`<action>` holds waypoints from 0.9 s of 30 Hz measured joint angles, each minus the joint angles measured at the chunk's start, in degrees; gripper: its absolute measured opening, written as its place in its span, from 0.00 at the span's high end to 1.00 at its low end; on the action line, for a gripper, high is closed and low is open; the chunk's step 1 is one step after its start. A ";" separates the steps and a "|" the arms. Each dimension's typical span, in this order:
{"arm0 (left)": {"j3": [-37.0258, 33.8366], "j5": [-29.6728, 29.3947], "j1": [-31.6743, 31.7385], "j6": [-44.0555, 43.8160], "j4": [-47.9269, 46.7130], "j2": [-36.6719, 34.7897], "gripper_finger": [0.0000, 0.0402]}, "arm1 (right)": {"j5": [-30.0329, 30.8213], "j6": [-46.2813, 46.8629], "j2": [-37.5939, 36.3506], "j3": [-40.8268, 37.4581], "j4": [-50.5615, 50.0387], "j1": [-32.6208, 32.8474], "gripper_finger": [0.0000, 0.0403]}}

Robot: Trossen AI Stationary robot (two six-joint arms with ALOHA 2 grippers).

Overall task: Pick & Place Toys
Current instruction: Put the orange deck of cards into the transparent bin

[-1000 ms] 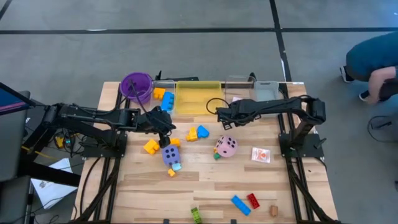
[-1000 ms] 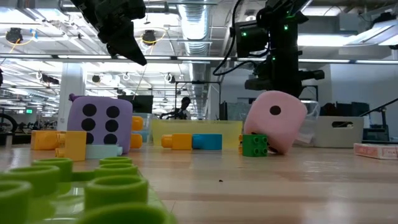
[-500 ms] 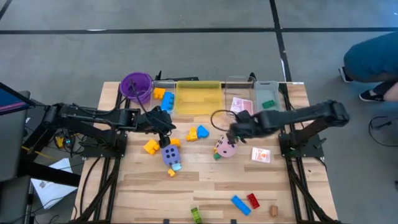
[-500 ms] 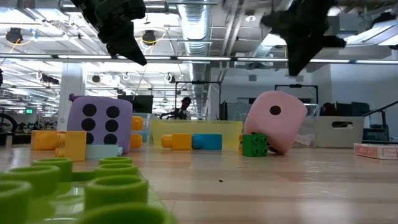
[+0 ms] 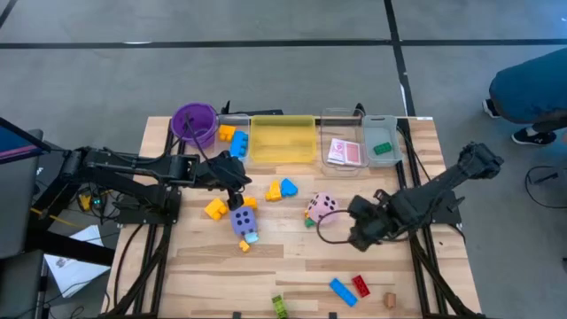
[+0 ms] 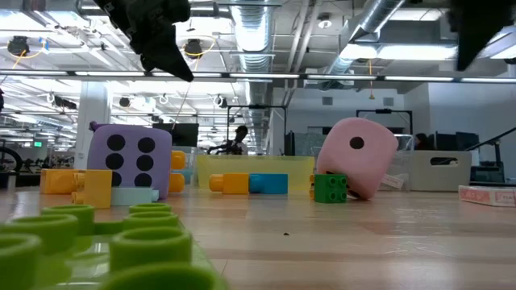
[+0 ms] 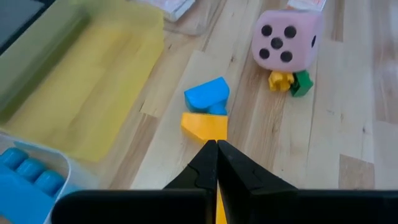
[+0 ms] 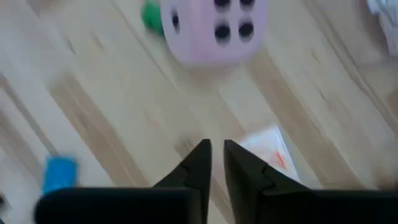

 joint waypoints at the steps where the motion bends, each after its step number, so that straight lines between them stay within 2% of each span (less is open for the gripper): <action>1: 0.00 0.00 0.00 0.02 0.52 0.00 1.00 | -1.56 -0.46 0.49 0.19 0.40 0.26 0.86; 7: 0.00 0.00 0.00 0.04 2.57 0.00 1.00 | -4.03 -4.50 1.65 0.39 0.36 2.06 0.62; 9: 0.00 0.00 0.00 0.02 3.90 0.00 1.00 | -4.65 -4.88 1.94 -0.02 -3.04 2.34 0.52; 14: -0.01 0.02 0.00 0.04 8.36 0.00 1.00 | -1.82 -7.73 1.33 0.11 -3.28 3.00 0.34; 21: -0.02 0.02 0.00 -0.02 13.65 0.00 1.00 | 4.22 -11.53 -0.51 -0.70 -8.38 4.39 0.28; 27: -0.02 0.02 0.00 -0.18 19.27 0.02 1.00 | 4.14 -11.03 -10.16 -10.87 -8.27 3.83 0.28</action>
